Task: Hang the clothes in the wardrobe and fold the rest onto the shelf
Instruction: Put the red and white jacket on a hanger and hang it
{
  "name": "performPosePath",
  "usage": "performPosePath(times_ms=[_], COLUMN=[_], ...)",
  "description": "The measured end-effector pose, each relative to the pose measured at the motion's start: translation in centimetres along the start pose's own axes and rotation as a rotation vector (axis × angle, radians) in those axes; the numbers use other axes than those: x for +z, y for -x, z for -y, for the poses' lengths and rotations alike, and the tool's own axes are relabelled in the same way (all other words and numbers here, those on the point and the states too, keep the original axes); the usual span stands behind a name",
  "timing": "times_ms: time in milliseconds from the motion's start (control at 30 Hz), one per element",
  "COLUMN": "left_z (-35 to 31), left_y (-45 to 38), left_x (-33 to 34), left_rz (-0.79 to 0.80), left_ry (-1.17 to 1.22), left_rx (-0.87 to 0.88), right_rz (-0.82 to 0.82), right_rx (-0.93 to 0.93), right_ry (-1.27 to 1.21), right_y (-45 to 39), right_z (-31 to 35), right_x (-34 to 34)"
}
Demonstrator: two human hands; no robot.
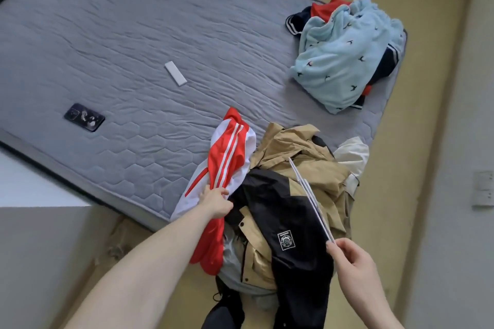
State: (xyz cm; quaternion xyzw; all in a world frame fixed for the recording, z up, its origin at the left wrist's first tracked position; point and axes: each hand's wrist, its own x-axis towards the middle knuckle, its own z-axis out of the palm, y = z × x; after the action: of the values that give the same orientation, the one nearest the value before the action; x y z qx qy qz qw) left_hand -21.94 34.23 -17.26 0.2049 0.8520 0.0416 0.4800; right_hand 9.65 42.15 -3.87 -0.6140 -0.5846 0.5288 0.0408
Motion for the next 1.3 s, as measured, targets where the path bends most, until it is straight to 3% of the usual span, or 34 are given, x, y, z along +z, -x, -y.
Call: performPosePath(times_ms=[233, 300, 367, 467, 533, 633, 767, 900, 1000, 1133, 1300], left_z=[1.2, 0.8, 0.4, 0.4, 0.8, 2.2, 3.6, 5.0, 6.0, 5.3, 1.2], left_y=[-8.2, -8.8, -8.2, -5.3, -2.4, 3.0, 12.2, 22.0, 29.9, 40.3, 48.9], left_x=[2.6, 2.6, 2.2, 0.3, -1.0, -3.1, -7.2, -10.9, -12.3, -11.0, -3.2], left_rz=[0.032, -0.015, -0.16, -0.345, -0.317, -0.12, -0.182, -0.255, -0.186, -0.116, -0.164], left_ry=[-0.006, 0.216, 0.505, 0.655, 0.587, 0.455, 0.385, 0.566, 0.784, 0.865, 0.687], left_rx=[-0.092, -0.102, -0.133, -0.131, -0.074, 0.074, 0.201, 0.241, 0.299, 0.445, 0.507], right_rz=[-0.026, -0.038, -0.046, -0.061, -0.046, 0.003, 0.1, 0.166, 0.242, 0.484, 0.857], right_rx=[0.121, 0.145, 0.151, 0.127, 0.112, 0.066, -0.009, -0.111, -0.128, -0.079, -0.056], right_ry=[-0.125, -0.135, -0.105, -0.088, -0.104, -0.101, -0.055, 0.035, 0.089, 0.158, 0.193], right_y=[-2.8, -2.9, -2.7, -1.7, -0.8, 0.6, 2.8, 4.9, 5.9, 6.8, 10.6], right_z=[-3.7, -4.0, -3.8, -2.4, -0.8, 2.0, 6.7, 10.7, 12.5, 14.6, 14.9], right_x=[4.9, 5.2, 5.2, 4.8, 4.2, 3.4, 2.5, 1.9, 1.6, 2.1, 3.3])
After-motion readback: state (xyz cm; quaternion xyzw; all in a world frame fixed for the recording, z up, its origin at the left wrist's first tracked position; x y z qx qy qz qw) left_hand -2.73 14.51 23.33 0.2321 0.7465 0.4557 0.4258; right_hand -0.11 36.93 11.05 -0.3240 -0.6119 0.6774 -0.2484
